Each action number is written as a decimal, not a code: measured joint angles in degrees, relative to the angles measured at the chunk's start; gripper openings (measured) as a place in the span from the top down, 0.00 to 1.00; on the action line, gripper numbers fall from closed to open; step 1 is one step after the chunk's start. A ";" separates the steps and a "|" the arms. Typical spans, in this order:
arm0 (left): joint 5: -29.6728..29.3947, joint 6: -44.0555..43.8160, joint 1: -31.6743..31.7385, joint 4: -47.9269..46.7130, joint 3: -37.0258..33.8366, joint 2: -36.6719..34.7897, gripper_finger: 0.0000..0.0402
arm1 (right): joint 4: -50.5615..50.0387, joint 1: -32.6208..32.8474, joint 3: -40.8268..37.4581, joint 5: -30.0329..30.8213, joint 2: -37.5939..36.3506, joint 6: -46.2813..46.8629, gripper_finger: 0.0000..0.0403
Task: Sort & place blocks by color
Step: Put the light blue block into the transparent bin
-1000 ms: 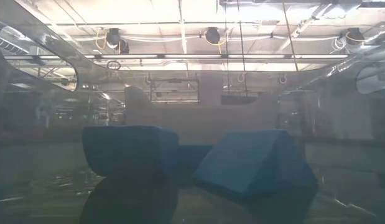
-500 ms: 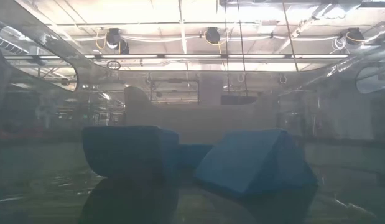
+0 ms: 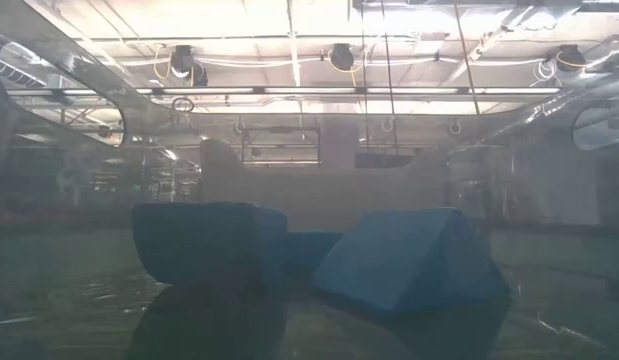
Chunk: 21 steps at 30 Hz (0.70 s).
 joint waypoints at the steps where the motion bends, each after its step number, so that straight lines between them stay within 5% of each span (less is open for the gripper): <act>1: 0.00 0.00 0.00 0.00 0.00 0.00 0.56 | -0.87 0.01 0.00 -0.04 0.22 0.00 0.44; 12: 0.00 0.11 0.00 -0.05 0.00 0.00 0.56 | 0.45 -0.03 0.31 0.46 5.37 -2.69 0.45; 21: 0.00 0.78 0.54 -0.61 0.00 0.02 0.56 | -0.92 -1.72 0.08 14.33 5.73 -4.03 0.52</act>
